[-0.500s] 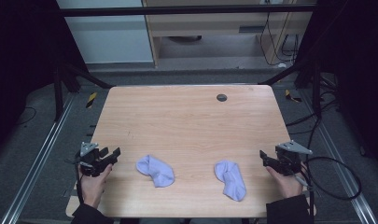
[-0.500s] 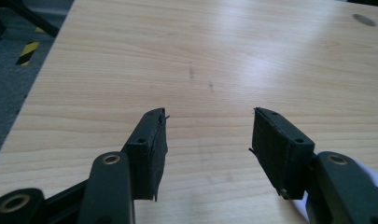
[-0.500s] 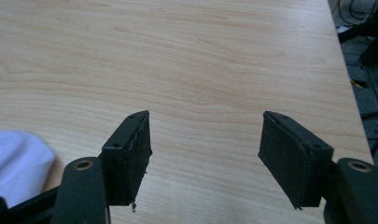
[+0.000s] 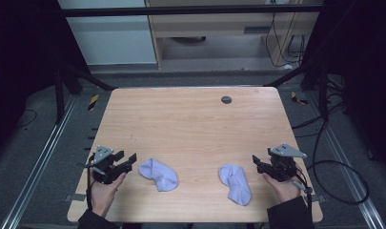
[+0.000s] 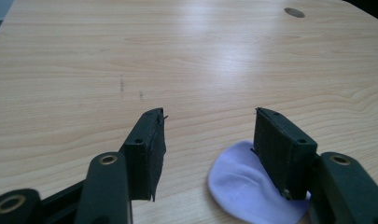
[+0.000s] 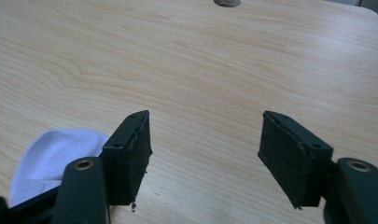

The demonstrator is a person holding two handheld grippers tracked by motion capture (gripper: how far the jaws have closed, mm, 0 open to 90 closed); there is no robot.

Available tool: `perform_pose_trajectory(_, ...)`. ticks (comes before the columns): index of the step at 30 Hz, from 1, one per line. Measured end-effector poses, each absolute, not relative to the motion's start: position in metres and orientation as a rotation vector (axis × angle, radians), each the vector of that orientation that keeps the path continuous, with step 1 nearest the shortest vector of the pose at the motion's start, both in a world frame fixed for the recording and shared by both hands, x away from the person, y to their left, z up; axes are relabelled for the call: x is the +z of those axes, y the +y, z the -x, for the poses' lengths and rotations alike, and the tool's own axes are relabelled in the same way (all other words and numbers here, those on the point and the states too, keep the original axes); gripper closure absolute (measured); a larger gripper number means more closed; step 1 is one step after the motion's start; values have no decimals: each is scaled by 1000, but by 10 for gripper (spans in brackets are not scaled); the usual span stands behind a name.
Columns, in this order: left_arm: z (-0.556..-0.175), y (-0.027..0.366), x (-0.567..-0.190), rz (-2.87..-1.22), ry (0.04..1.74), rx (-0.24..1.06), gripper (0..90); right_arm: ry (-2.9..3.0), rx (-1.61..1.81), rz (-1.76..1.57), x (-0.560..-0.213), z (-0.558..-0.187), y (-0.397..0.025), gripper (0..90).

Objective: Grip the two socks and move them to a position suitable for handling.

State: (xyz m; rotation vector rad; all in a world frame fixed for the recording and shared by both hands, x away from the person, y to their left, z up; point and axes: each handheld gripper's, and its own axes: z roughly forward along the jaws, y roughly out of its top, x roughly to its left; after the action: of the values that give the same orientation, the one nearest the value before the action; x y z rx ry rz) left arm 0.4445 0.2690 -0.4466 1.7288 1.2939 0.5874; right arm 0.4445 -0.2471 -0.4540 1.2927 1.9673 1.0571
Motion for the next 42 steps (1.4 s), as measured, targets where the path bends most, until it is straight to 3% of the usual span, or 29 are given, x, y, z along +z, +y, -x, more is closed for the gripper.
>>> perform_pose_trajectory(16, -453, 208, -432, -1833, 1130, 558, 447, 2035, 1106, -1250, -441, -427, -232, 409)
perform_pose_trajectory(42, -443, 99, -437, -1991, 944, 479, 536, 2256, 1105, -1199, -459, -394, -203, 507)
